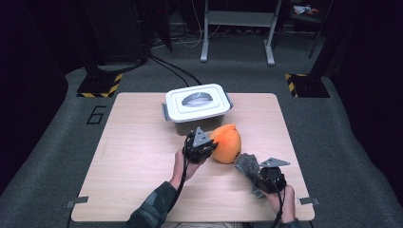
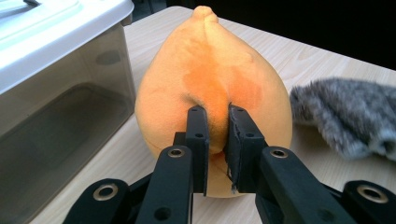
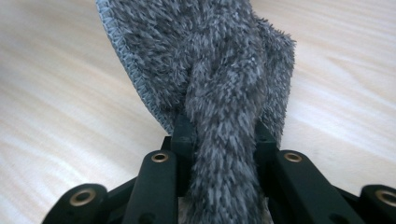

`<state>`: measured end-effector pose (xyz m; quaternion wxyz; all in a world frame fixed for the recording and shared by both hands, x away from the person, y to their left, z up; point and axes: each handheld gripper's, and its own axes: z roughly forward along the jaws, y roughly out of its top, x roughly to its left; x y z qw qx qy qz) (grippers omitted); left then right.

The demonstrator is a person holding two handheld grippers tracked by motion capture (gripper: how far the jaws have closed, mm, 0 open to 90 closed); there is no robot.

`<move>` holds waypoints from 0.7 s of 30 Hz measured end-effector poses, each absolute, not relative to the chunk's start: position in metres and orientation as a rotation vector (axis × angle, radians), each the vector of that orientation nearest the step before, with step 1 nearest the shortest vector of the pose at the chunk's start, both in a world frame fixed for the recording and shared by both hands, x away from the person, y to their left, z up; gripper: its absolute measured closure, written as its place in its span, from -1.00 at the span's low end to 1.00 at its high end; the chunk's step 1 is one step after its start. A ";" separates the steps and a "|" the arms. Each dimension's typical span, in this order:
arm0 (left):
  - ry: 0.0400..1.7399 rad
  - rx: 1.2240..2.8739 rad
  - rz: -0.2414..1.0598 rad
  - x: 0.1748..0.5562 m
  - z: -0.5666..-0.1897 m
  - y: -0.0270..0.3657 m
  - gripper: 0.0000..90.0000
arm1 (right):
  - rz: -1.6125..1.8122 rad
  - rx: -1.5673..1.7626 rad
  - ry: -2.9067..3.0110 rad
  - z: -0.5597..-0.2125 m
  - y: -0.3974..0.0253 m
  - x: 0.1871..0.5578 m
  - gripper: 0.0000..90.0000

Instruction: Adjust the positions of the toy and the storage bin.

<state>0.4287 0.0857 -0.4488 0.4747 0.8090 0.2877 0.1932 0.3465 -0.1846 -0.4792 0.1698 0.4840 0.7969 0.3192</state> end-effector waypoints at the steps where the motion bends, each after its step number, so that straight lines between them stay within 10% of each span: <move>1: 0.703 1.980 0.476 0.429 -0.449 0.086 0.77 | 0.915 1.366 2.276 -0.480 -0.184 0.346 0.56; 21: 0.700 1.978 0.486 0.430 -0.446 0.085 0.77 | 0.930 1.125 2.550 -0.496 -0.127 0.328 0.47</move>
